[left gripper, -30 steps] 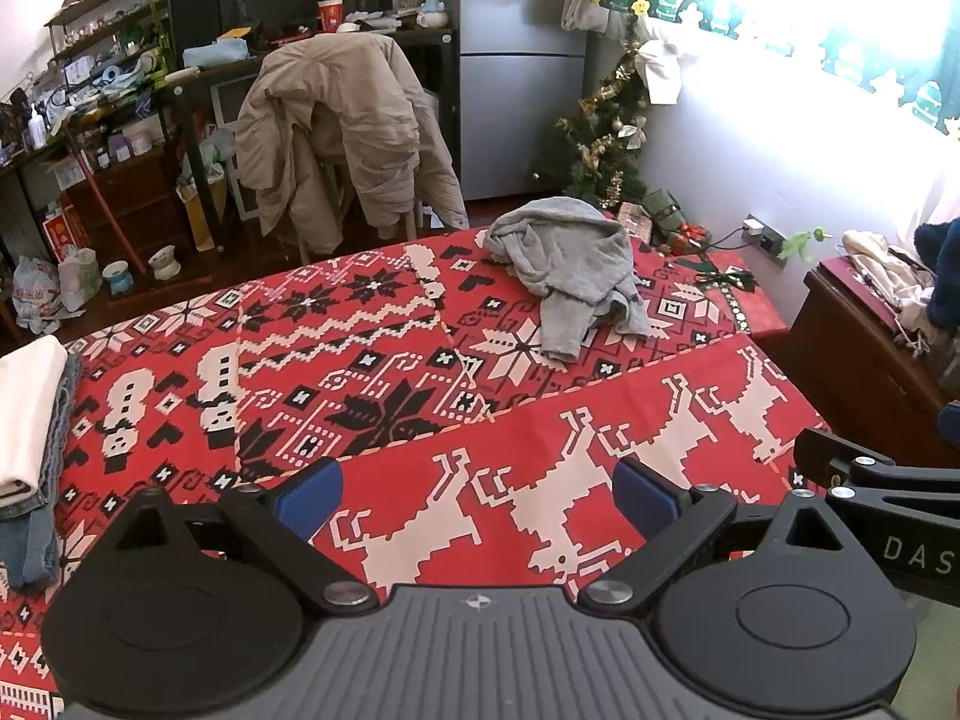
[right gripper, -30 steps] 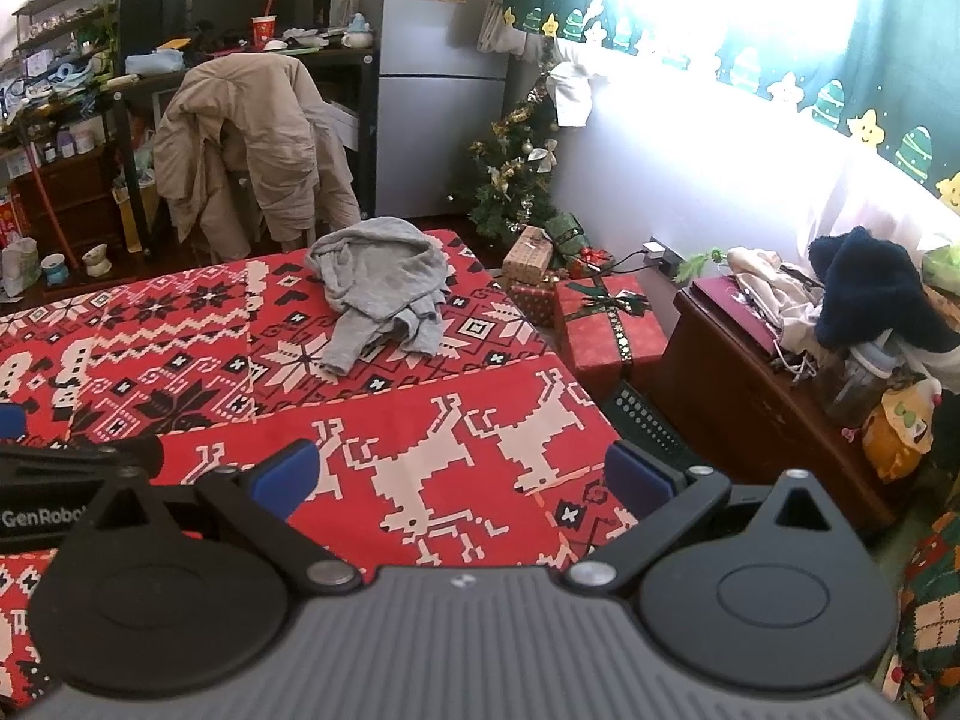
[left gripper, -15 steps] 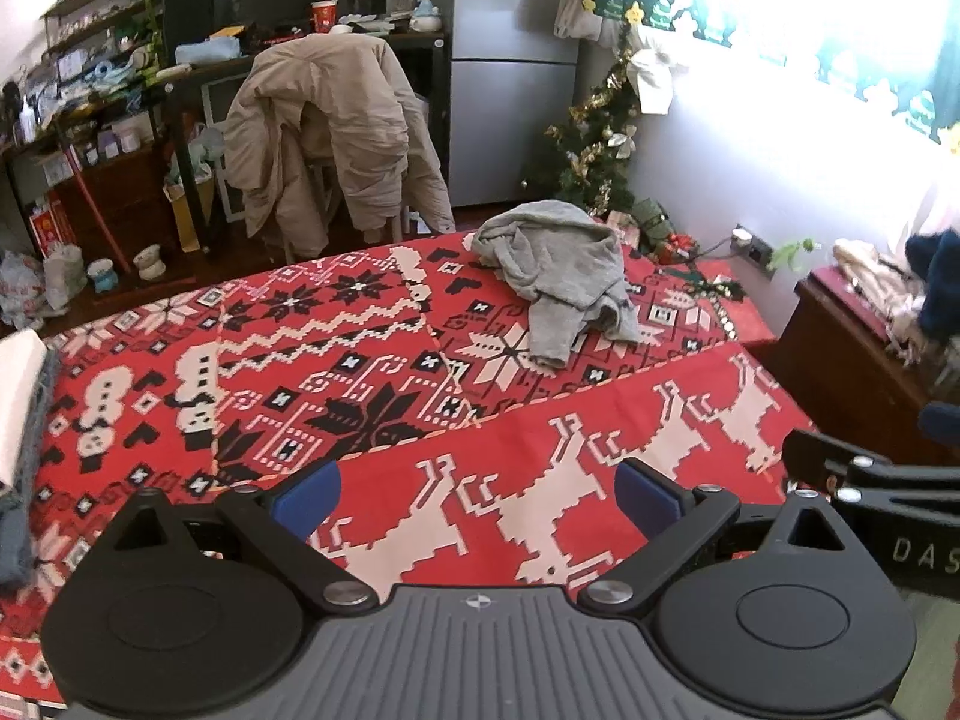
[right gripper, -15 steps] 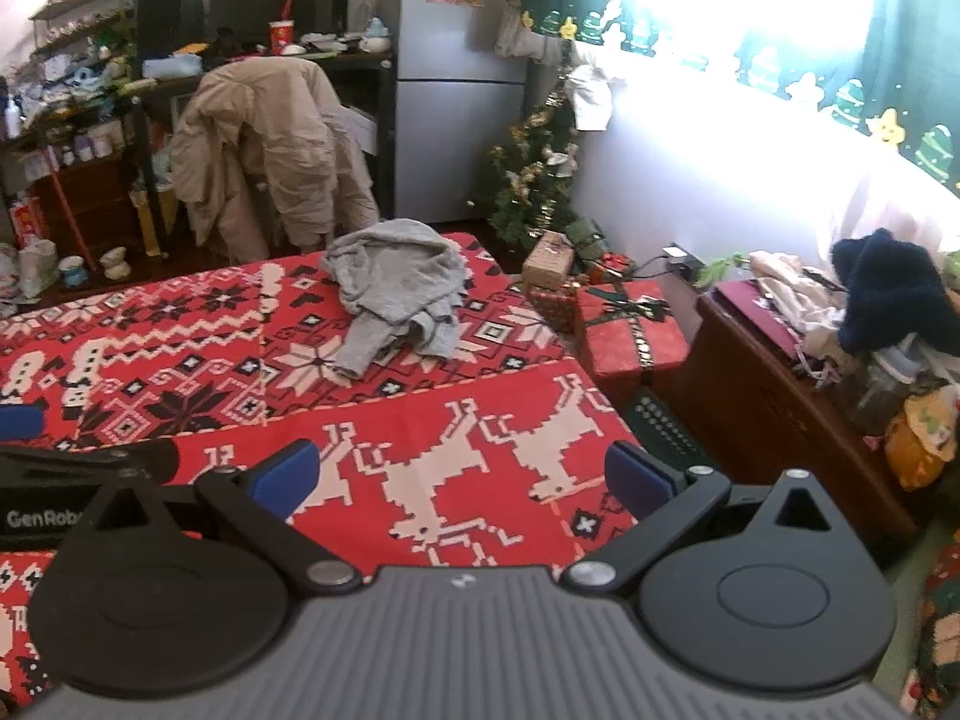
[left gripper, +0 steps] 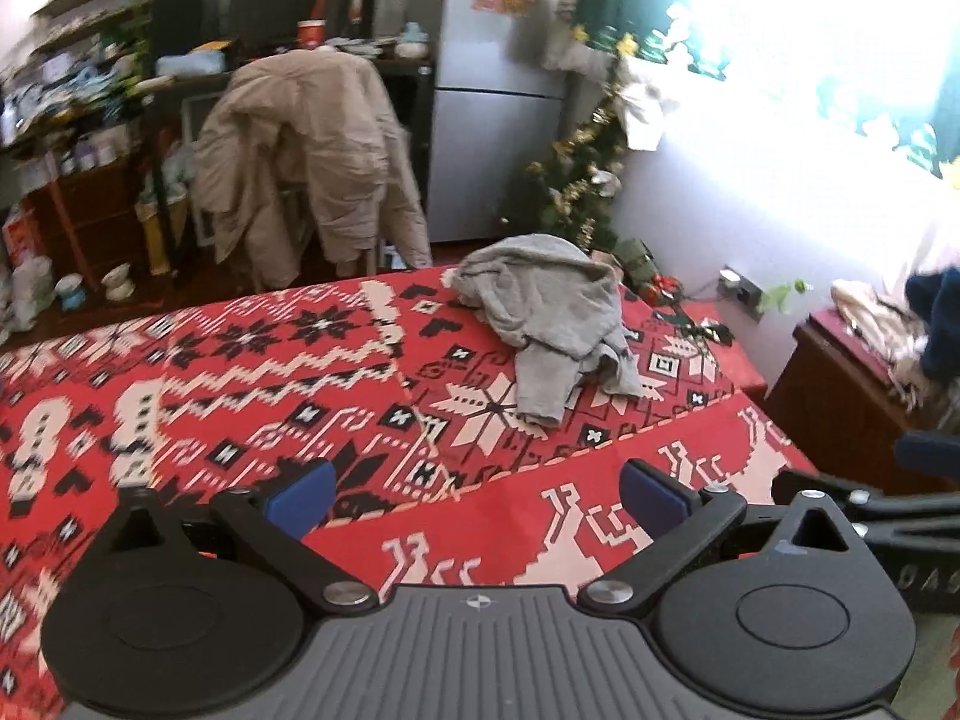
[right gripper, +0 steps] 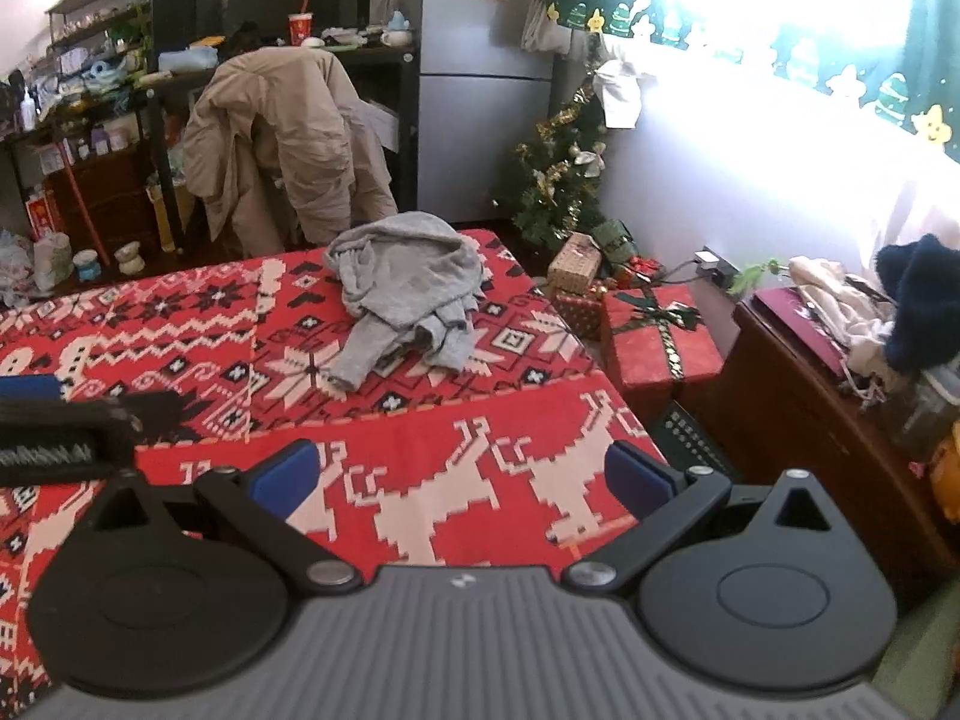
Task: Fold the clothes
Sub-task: 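Grasp the grey sweatshirt with the right gripper while the left gripper approaches it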
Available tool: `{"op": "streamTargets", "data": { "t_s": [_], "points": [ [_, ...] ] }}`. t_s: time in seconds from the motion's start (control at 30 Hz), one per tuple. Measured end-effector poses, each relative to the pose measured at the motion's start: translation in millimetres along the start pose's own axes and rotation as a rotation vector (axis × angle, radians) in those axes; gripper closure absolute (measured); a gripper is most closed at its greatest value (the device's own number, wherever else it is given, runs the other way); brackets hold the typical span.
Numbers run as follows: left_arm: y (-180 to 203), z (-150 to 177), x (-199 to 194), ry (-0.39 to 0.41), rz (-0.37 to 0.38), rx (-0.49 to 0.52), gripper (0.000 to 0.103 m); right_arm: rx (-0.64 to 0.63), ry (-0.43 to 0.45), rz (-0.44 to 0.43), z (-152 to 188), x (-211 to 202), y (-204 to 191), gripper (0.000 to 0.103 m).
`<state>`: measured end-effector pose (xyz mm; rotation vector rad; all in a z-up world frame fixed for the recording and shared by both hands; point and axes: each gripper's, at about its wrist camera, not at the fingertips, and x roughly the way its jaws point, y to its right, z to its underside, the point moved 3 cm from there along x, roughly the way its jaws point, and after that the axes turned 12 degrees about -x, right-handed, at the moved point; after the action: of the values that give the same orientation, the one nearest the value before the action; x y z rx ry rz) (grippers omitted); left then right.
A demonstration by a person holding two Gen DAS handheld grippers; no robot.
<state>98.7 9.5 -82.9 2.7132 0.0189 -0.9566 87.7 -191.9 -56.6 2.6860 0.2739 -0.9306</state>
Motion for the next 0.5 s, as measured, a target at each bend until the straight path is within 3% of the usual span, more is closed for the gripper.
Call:
{"op": "streamTargets", "data": {
  "t_s": [0.13, 0.27, 0.5],
  "points": [
    [3.9, -1.9, 27.6, -0.005, -0.016, 0.057, 0.005, -0.007, 0.011, -0.001, -7.2, 29.7, 3.2, 0.001],
    [7.4, -4.4, 55.1, -0.010, -0.030, 0.110, 0.015, -0.024, 0.026, 0.008, -16.7, 62.3, 1.7, 0.001],
    [-1.0, -14.4, 92.6, -0.050, 0.006, 0.059, 0.047, 0.015, -0.024, -0.067, -34.2, 128.0, -4.5, 0.026]
  ]
}}
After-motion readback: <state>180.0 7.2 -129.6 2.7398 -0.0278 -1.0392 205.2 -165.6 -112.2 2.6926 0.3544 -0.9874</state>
